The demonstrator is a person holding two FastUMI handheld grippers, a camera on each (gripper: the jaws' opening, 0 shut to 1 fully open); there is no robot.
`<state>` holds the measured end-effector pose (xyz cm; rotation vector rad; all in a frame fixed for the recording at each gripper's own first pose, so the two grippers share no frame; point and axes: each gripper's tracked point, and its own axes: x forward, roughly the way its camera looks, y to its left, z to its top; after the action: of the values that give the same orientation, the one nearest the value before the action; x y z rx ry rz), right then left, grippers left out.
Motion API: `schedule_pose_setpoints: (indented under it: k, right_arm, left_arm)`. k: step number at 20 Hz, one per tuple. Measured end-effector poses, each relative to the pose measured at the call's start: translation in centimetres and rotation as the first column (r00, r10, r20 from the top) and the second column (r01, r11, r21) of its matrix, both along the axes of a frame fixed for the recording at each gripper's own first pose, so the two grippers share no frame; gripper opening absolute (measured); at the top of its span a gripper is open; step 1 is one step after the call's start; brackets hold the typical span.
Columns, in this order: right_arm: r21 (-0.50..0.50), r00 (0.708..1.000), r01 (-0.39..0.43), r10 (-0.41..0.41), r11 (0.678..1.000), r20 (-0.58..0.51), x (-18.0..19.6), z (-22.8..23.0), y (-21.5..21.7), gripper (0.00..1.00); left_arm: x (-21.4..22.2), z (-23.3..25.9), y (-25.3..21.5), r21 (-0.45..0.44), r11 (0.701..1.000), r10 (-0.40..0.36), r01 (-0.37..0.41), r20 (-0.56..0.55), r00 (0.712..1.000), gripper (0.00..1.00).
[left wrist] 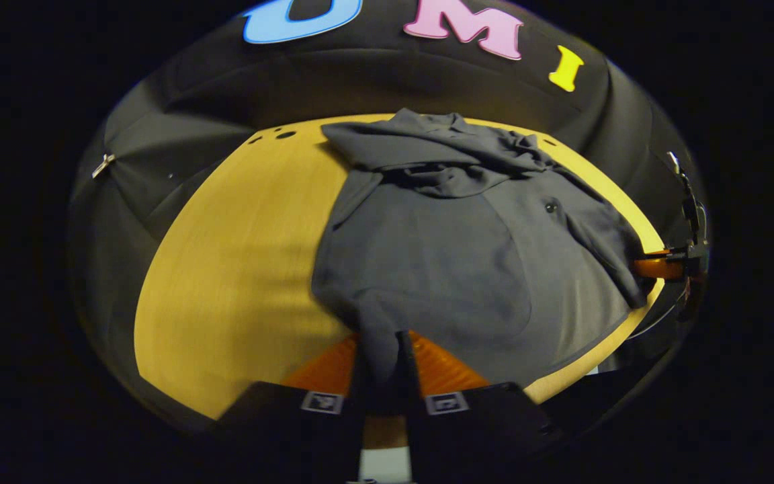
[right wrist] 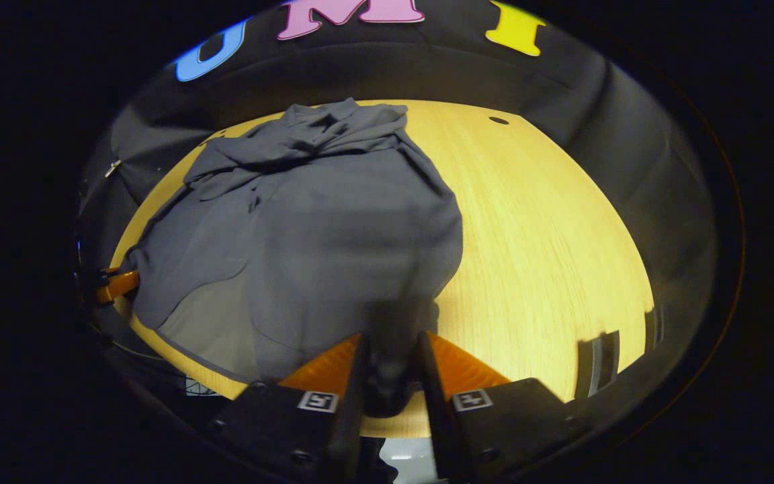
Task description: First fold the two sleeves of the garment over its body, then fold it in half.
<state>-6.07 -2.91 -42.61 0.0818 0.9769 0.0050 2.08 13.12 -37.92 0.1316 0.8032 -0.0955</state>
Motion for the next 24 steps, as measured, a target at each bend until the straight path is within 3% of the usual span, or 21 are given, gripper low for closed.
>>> schedule_pose_setpoints:
  k: [1,2,3,4,5,11,16,24]
  right_arm:
    - [0.022,1.000,0.011,-0.010,1.000,-0.011,0.2,0.2,-0.1,0.10]
    - [0.049,1.000,0.016,-0.016,0.999,-0.012,0.3,0.1,-0.2,0.11]
    - [0.073,0.999,0.024,-0.023,0.997,-0.022,0.3,0.0,-0.2,0.06]
    - [0.080,0.999,0.036,-0.035,0.996,-0.017,0.3,0.3,-0.1,0.14]
    - [0.071,0.999,0.034,-0.034,0.997,-0.008,0.1,0.6,-0.3,0.05]
    - [0.113,0.995,0.055,-0.063,0.992,0.076,1.3,4.2,-0.3,0.05]
    - [0.143,0.975,0.051,-0.080,0.988,0.205,5.8,9.4,-0.9,0.05]
    - [0.178,0.906,0.068,-0.135,0.982,0.401,15.1,17.8,-3.1,0.05]
  left_arm:
    - [0.4,-0.1,-0.2,-0.010,1.000,-0.002,0.002,-0.018,1.000,0.13]
    - [0.5,0.1,-0.1,-0.016,1.000,0.004,-0.005,-0.045,0.999,0.11]
    - [0.5,0.3,-0.2,-0.023,1.000,0.011,-0.013,-0.064,0.998,0.08]
    - [0.6,0.3,-0.2,-0.029,0.999,0.019,-0.022,-0.076,0.997,0.07]
    - [0.4,0.5,-0.1,-0.037,0.998,0.038,-0.042,-0.084,0.996,0.06]
    - [0.1,4.3,-0.5,-0.120,0.986,0.108,-0.112,-0.042,0.993,0.06]
    - [3.9,10.5,-1.3,-0.188,0.975,0.132,-0.117,0.071,0.989,0.06]
    - [12.6,19.4,-1.9,-0.219,0.973,0.131,-0.072,0.266,0.955,0.06]
